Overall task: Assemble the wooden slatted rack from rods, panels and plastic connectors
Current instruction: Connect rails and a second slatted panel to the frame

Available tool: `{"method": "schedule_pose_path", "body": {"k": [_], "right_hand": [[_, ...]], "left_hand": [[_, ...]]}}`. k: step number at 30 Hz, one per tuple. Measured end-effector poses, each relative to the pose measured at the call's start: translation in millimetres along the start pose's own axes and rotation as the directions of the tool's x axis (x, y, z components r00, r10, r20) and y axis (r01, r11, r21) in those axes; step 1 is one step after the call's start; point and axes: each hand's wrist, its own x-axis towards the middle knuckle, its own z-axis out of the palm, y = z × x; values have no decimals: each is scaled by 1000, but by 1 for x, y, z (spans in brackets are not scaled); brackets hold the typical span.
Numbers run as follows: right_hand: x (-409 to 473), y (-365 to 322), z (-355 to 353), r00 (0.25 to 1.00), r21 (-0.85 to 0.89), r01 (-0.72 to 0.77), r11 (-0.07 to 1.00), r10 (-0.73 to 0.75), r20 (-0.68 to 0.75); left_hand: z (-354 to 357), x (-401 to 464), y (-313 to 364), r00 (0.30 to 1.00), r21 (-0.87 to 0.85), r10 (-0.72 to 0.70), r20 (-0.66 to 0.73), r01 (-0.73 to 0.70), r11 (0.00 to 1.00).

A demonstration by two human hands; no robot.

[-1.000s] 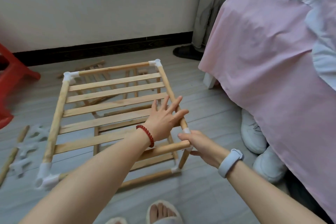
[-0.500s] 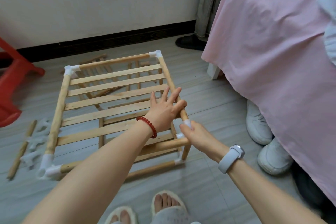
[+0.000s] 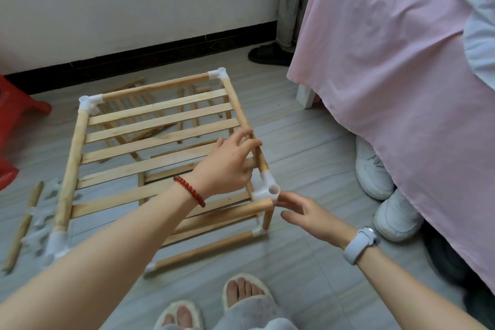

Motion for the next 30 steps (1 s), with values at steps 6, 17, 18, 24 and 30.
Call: {"method": "schedule_pose_path", "body": {"k": [6, 17, 18, 24, 30], "right_hand": [[20, 9, 20, 990, -383, 28, 923, -78, -117], [20, 30, 31, 905, -462, 119, 879, -288, -315], [19, 32, 31, 892, -471, 125, 873, -307, -332], [13, 27, 39, 846, -487, 171, 857, -381, -373], [15, 28, 32, 904, -435, 105, 894, -268, -333]], "left_hand": [[10, -27, 42, 964, -83, -260, 64, 265, 961], [37, -30, 71, 924, 48, -379, 56, 377, 925], [38, -29, 72, 920, 35, -389, 50, 387, 921], [44, -26, 73, 892, -93, -450, 31, 451, 888], [40, -29, 63, 923, -211, -367, 119, 385, 899]]}}
